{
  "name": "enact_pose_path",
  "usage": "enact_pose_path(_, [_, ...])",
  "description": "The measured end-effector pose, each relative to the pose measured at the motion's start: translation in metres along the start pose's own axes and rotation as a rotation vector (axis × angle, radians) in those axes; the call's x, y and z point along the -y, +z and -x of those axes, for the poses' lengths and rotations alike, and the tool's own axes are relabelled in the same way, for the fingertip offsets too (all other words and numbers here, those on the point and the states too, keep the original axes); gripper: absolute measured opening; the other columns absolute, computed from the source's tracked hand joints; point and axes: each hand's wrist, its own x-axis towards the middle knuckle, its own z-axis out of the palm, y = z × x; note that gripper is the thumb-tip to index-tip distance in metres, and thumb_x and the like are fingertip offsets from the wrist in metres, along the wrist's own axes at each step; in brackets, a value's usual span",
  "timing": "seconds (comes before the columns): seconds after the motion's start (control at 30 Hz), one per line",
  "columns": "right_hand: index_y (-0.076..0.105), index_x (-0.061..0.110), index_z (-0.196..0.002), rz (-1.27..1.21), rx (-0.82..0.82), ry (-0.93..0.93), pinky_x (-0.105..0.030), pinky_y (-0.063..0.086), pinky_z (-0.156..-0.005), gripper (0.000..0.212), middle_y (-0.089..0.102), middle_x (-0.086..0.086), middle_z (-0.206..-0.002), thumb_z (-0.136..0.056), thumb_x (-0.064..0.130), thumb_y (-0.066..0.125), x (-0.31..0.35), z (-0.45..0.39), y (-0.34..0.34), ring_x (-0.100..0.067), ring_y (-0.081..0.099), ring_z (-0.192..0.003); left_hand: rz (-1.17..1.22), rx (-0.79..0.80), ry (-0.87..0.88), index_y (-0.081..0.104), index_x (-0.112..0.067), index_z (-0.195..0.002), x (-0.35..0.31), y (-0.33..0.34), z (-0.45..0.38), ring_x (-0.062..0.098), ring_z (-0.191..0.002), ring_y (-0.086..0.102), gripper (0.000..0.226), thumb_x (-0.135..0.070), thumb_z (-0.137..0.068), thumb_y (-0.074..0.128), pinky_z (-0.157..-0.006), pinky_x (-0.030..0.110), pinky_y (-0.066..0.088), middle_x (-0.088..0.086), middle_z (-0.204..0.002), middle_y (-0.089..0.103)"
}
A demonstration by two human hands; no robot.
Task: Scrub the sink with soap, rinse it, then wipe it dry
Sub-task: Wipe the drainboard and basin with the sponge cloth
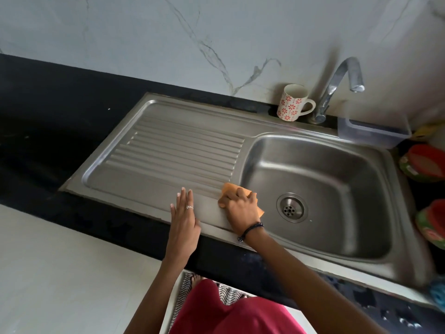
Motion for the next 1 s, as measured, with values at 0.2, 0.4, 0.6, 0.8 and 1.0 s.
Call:
enact_pose_path(0.2, [0.065, 0.035, -0.061, -0.098, -0.014, 0.076, -0.037, 0.047, -0.056, 0.021, 0.064, 0.012, -0.073, -0.055, 0.019, 0.077, -0.018, 0.02, 0.006, -0.018, 0.063, -0.071, -0.008, 0.05, 0.039, 0.001, -0.006, -0.146, -0.012, 0.012, -0.004, 0.011, -0.136, -0.019, 0.067, 0.007, -0.091, 0.036, -0.11, 0.026, -0.018, -0.003, -0.145, -0.016])
enact_pose_path(0.4, [0.068, 0.033, -0.067, -0.139, -0.006, 0.167, -0.037, 0.043, -0.062, 0.017, 0.064, 0.012, -0.08, -0.068, 0.016, 0.067, -0.03, 0.036, 0.004, -0.019, 0.062, -0.077, -0.008, 0.089, 0.098, -0.001, -0.005, -0.146, -0.024, 0.015, -0.006, 0.011, -0.135, -0.02, 0.067, 0.009, -0.09, 0.034, -0.109, 0.025, -0.019, -0.003, -0.145, -0.017])
enact_pose_path(0.6, [0.065, 0.028, -0.111, -0.201, 0.283, 0.257, -0.046, 0.029, -0.1, 0.03, 0.063, 0.001, -0.116, -0.091, 0.019, 0.044, -0.06, 0.044, -0.006, -0.02, 0.047, -0.119, -0.024, 0.112, 0.126, -0.004, -0.006, -0.146, -0.024, 0.013, -0.006, 0.01, -0.135, -0.022, 0.067, 0.007, -0.092, 0.032, -0.108, 0.024, -0.02, -0.003, -0.145, -0.02])
enact_pose_path(0.8, [0.069, 0.013, -0.096, -0.683, 0.119, 0.621, -0.036, 0.047, -0.08, 0.032, 0.065, -0.014, -0.1, -0.087, 0.041, 0.055, -0.092, 0.047, -0.015, -0.031, 0.062, -0.095, -0.029, 0.134, 0.151, -0.001, -0.004, -0.146, -0.029, 0.015, -0.009, 0.009, -0.135, -0.021, 0.066, 0.007, -0.091, 0.035, -0.108, 0.025, -0.019, -0.001, -0.147, -0.017])
enact_pose_path(1.0, [0.064, -0.003, -0.102, -1.191, -0.047, 1.065, -0.029, 0.035, -0.062, 0.027, 0.057, -0.012, -0.086, -0.09, 0.016, 0.05, -0.114, 0.044, -0.024, -0.038, 0.053, -0.088, -0.016, 0.153, 0.167, -0.003, -0.005, -0.146, -0.033, 0.015, -0.013, 0.009, -0.134, -0.022, 0.067, 0.006, -0.091, 0.034, -0.107, 0.024, -0.021, -0.004, -0.145, -0.02])
